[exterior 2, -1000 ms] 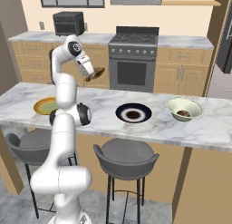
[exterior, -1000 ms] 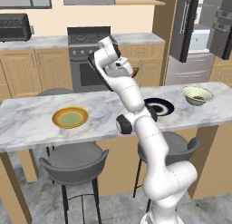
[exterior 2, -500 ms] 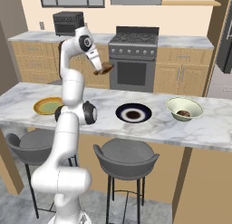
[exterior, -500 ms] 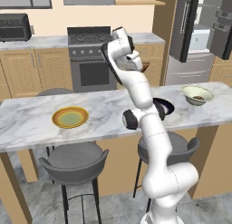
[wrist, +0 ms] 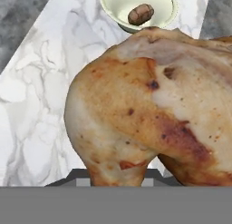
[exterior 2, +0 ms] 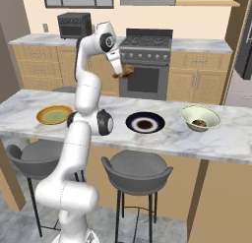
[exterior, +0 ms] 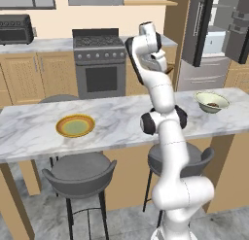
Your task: Pick the chicken drumstick and potato from their plates and place them in the bowl. Then put the bowl in the fridge.
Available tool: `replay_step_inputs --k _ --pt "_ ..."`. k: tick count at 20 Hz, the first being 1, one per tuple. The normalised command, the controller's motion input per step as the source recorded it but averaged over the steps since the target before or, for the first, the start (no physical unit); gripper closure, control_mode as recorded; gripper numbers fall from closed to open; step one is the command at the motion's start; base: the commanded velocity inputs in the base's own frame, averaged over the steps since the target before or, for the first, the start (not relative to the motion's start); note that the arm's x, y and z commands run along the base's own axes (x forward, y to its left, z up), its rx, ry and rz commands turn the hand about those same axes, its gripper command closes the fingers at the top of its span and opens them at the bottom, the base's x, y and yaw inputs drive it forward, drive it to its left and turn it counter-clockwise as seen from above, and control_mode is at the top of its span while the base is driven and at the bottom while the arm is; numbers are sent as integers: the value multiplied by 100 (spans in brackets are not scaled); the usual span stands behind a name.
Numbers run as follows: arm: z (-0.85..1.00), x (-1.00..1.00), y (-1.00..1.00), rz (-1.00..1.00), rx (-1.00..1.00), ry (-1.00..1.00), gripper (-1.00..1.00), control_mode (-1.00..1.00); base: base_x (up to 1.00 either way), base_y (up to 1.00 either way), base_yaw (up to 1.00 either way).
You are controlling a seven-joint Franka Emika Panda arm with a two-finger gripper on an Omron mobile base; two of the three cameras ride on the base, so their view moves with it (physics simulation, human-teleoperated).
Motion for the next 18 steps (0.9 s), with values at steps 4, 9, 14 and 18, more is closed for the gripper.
replay_step_inputs --k 4,9,14,18 --pt "-60 -69 -66 4 0 -57 100 -100 0 0 0" --pt "-62 -71 -68 4 0 -49 100 -100 0 0 0" --pt "-62 -61 -80 0 0 -25 100 -100 0 0 0" --pt "-62 -52 -87 0 0 -15 100 -100 0 0 0"
